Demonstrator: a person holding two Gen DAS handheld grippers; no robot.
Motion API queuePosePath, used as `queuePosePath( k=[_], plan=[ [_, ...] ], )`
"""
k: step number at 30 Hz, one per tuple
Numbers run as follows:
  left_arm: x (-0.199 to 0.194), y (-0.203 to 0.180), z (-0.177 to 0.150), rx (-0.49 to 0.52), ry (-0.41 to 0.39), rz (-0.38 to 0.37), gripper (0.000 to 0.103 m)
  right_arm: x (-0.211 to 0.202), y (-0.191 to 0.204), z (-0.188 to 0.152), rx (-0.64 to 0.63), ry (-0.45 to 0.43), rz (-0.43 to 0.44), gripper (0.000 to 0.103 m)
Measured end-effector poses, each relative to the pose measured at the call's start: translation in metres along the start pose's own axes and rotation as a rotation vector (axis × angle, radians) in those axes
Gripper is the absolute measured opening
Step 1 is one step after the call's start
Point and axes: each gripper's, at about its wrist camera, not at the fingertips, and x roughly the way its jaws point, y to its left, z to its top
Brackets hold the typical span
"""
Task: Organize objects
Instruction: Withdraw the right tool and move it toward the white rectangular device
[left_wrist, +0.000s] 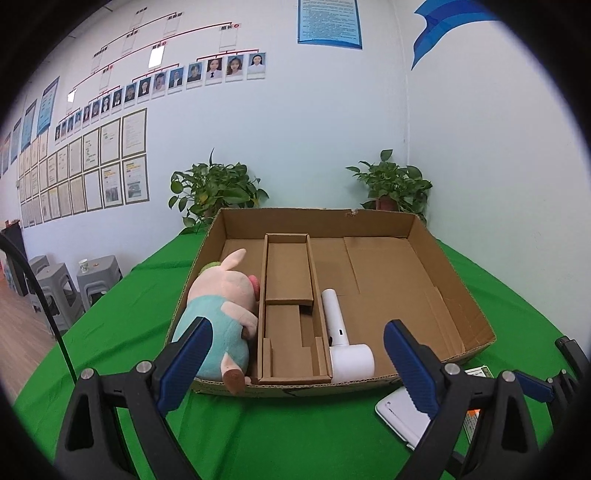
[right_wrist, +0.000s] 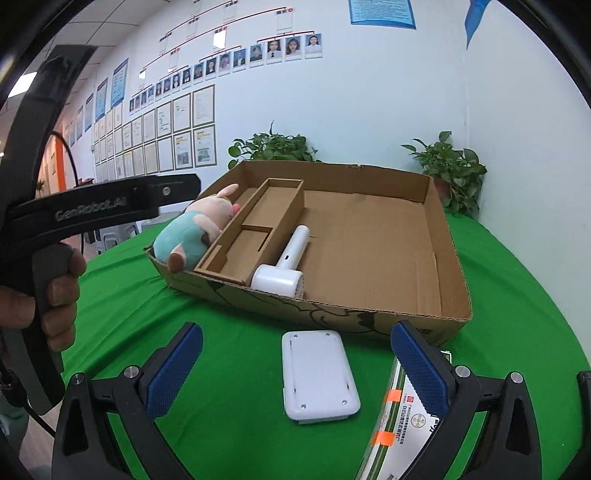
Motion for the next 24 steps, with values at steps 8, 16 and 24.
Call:
queuePosePath(
  k=[8,16,24],
  plan=[
    [0.0,0.003,-0.005,-0.003,0.034,0.008,0.085,0.01,0.011,-0.022,0.004,0.111,0.155,0.103],
    [0.004,0.003,-0.021,0.002,0.066,-0.044,0.073,0.034,0.028,-0.048,-0.048,0.243,0.183,0.103],
    [0.023,0.006,-0.036,-0.064,0.164,-0.108,0.082,0.06,-0.009,-0.06,0.005,0.348,0.056,0.103]
  ],
)
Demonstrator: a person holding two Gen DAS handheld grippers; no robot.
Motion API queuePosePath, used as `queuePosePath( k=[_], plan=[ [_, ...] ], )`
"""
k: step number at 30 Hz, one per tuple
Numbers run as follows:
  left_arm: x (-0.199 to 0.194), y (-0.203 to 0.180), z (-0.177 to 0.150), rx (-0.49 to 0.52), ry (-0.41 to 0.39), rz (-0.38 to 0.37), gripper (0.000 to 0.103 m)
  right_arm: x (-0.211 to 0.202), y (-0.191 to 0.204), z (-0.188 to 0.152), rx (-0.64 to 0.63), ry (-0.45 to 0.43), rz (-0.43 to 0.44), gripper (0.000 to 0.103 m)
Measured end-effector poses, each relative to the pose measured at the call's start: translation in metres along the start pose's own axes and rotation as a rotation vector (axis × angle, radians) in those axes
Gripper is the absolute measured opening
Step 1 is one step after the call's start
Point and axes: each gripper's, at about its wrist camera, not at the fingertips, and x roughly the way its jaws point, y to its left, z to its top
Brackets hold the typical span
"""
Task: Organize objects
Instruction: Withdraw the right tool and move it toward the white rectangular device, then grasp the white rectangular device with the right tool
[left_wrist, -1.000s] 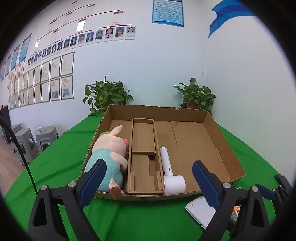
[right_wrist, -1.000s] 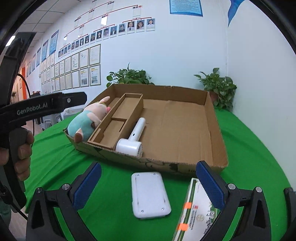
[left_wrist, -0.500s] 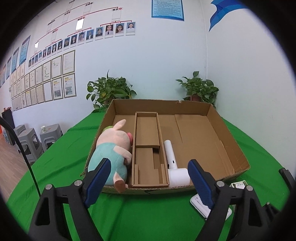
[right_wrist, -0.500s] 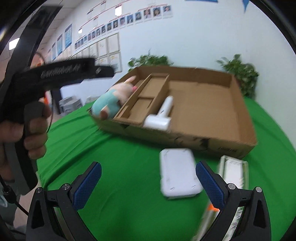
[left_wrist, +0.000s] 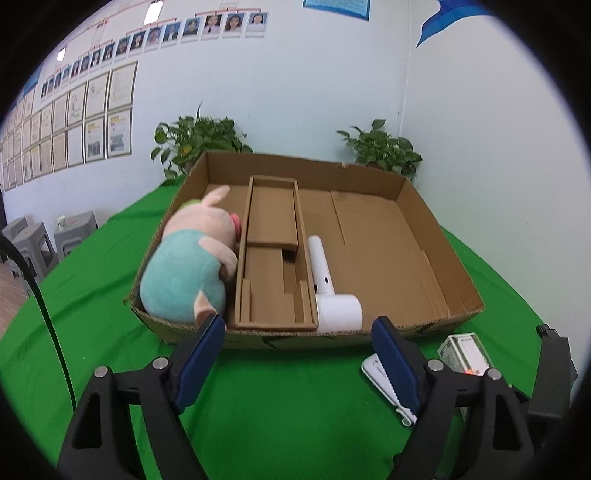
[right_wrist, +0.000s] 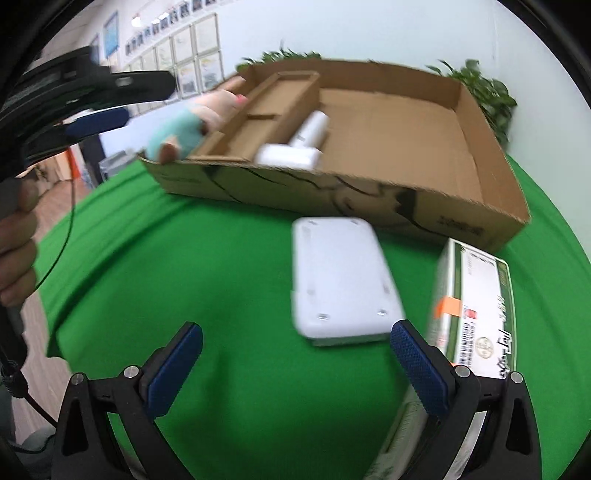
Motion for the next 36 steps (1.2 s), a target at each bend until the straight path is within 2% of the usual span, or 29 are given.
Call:
queuePosePath(
  k=[7,9,11,17,21,22,23,25,28,33,36],
  plan=[
    [0.014,-0.005,-0.013,-0.001,0.073,-0.031,0.082,0.015,-0.018,0.006,-0.017,0.049,-0.037,0.101],
    [0.016,-0.007,-0.016,-0.003,0.081,-0.038,0.082,0.019,-0.02,0.01,-0.024,0.058,-0.036,0.093],
    [0.017,-0.009,-0.018,0.004,0.09,-0.043,0.082,0.023,-0.02,0.013,-0.031,0.083,-0.027,0.066],
    [0.021,-0.004,-0.023,-0.004,0.153,-0.074,0.082,0.015,-0.009,0.005,-0.028,0.114,-0.025,0.064],
    [0.022,-0.004,-0.033,-0.013,0.205,-0.185,0.082,0.001,0.01,-0.011,-0.021,0.134,0.034,0.066],
    [0.023,-0.005,-0.036,-0.01,0.216,-0.208,0.082,0.0,0.014,-0.012,-0.024,0.132,0.046,0.072],
    [0.025,-0.006,-0.038,-0.014,0.227,-0.225,0.082,-0.002,0.018,-0.013,-0.031,0.119,0.06,0.088],
    [0.029,-0.006,-0.042,-0.044,0.268,-0.276,0.082,-0.007,0.023,-0.013,-0.047,0.078,0.056,0.103],
    [0.036,-0.004,-0.045,-0.114,0.333,-0.377,0.082,-0.017,0.028,-0.011,-0.086,0.011,0.039,0.103],
    [0.043,-0.002,-0.048,-0.175,0.369,-0.402,0.082,-0.019,0.026,-0.008,-0.079,-0.017,0.061,0.103],
    [0.049,-0.006,-0.055,-0.202,0.423,-0.439,0.082,-0.018,0.027,-0.009,-0.083,-0.014,0.069,0.103]
  ],
)
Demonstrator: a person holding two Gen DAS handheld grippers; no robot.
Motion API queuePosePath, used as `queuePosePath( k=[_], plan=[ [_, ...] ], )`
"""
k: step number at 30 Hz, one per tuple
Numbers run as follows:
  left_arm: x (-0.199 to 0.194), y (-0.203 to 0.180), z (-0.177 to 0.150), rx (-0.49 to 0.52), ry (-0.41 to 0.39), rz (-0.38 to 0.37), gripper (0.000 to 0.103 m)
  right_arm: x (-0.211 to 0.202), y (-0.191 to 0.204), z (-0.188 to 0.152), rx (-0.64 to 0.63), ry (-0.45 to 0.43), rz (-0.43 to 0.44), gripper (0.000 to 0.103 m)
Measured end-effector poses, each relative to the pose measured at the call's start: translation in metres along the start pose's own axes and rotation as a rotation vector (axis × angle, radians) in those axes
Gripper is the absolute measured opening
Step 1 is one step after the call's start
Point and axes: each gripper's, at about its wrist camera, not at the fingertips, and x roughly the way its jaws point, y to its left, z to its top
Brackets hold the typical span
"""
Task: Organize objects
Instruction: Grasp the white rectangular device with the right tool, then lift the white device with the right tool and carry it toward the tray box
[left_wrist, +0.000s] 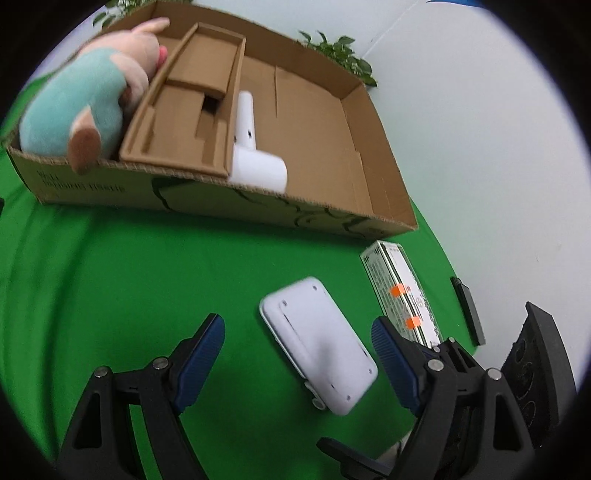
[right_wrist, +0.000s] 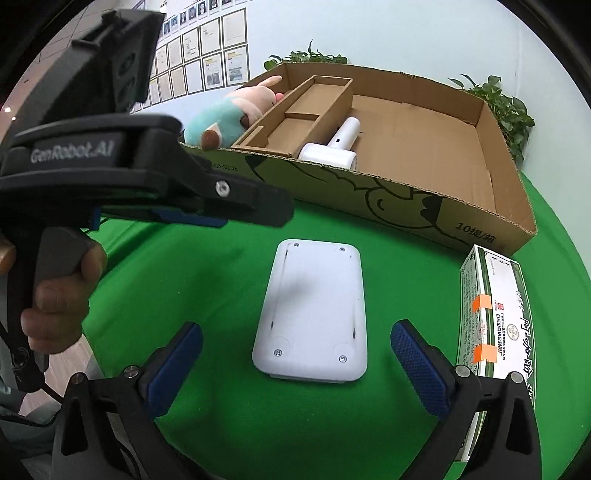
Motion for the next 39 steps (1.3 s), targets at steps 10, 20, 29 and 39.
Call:
queuePosePath(
  k=[10,20,29,39],
  plan=[
    [0.021,-0.003,-0.014,-0.085,0.103,-0.173,0.081,-0.001,0.001,-0.007,-0.018,0.025,-0.002,0.076],
    [0.033,0.001,-0.017,-0.114,0.14,-0.182,0.072,0.0,0.004,-0.01,0.012,0.028,0.028,0.065],
    [0.04,-0.001,-0.017,-0.065,0.167,-0.129,0.031,0.006,-0.01,-0.008,0.133,0.043,0.029,0.091],
    [0.045,-0.006,-0.019,-0.06,0.194,-0.15,0.031,0.005,-0.011,-0.014,0.137,0.059,-0.001,0.086]
  ],
)
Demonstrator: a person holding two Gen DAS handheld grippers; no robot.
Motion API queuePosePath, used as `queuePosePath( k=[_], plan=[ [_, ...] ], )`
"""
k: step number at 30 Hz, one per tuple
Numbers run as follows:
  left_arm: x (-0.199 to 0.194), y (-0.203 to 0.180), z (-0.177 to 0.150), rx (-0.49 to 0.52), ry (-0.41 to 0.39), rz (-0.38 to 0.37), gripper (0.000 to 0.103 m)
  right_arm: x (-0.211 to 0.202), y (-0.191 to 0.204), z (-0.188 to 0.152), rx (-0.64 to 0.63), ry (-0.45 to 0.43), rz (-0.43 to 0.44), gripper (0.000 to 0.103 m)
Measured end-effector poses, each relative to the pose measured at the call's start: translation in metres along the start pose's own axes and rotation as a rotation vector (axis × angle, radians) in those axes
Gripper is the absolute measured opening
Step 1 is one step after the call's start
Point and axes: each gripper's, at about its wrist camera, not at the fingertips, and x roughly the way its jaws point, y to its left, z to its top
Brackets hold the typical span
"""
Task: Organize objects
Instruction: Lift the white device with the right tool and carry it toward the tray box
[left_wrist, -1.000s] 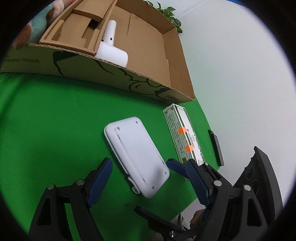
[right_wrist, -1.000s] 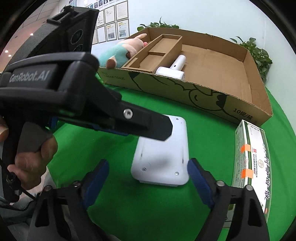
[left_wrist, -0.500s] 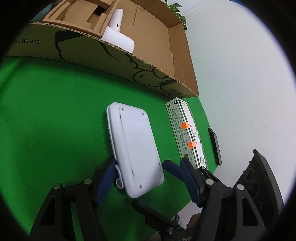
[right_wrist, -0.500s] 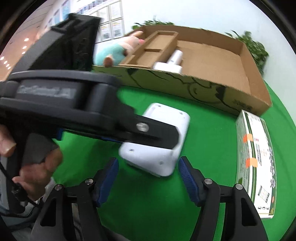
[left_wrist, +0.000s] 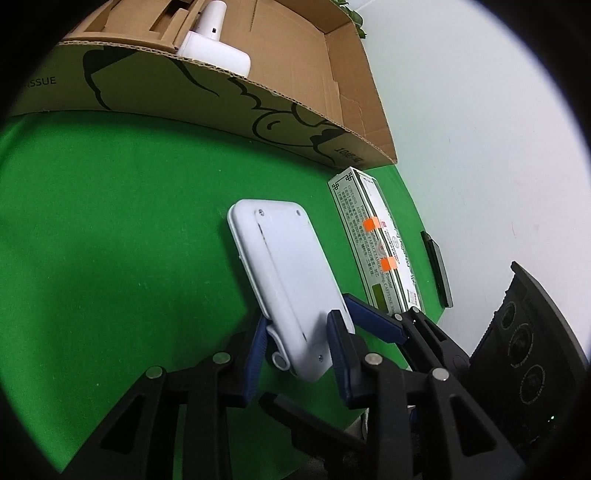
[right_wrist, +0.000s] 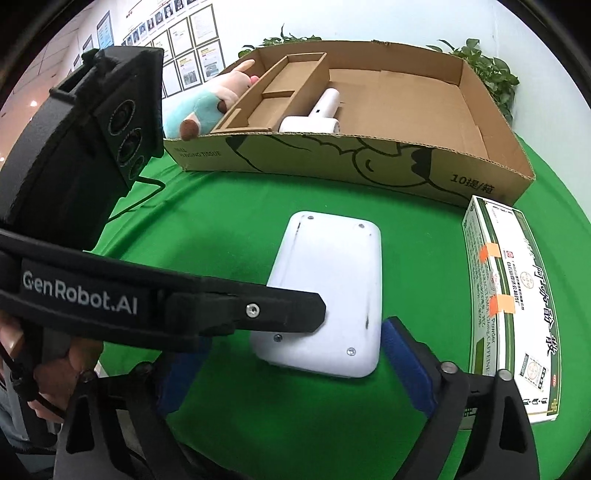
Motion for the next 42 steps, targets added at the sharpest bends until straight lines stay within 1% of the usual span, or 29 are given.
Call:
queuePosePath(
  k=[4,6,9,13,16,17,19,23,32,39,42],
  plan=[
    [-0.002,0.003,0.002,-0.015,-0.015,0.0,0.031,0.001,-0.005,-0.001,0.014,0.012,-0.023,0.067],
    [-0.002,0.006,0.004,-0.027,-0.018,-0.005,0.03,0.001,-0.008,-0.003,0.034,0.017,-0.011,0.067],
    [-0.002,0.005,0.005,-0.025,-0.019,0.002,0.031,0.001,-0.007,-0.004,0.046,0.013,-0.02,0.066],
    [0.0,0.005,0.007,-0.028,-0.023,0.0,0.031,-0.001,-0.008,-0.005,0.059,0.013,0.001,0.065],
    [0.003,0.001,0.003,-0.011,-0.031,0.009,0.03,-0.002,-0.009,-0.006,0.067,0.011,0.014,0.065],
    [0.011,-0.003,0.004,-0.004,-0.033,0.012,0.029,-0.003,-0.009,-0.007,0.068,0.01,0.016,0.065],
    [0.015,-0.007,0.006,0.012,-0.035,0.022,0.028,-0.003,-0.009,-0.007,0.071,0.007,0.018,0.065],
    [0.009,-0.011,0.004,0.038,-0.047,0.033,0.027,-0.006,-0.009,-0.006,0.084,0.004,0.028,0.065],
    [-0.014,-0.026,0.005,0.119,-0.111,0.077,0.026,-0.019,-0.005,0.003,0.089,-0.06,0.049,0.065],
    [-0.019,-0.03,0.008,0.141,-0.136,0.088,0.026,-0.022,-0.003,0.012,0.073,-0.084,0.055,0.065],
    [-0.027,-0.03,0.007,0.149,-0.145,0.094,0.026,-0.023,-0.003,0.015,0.068,-0.093,0.059,0.065]
  ],
)
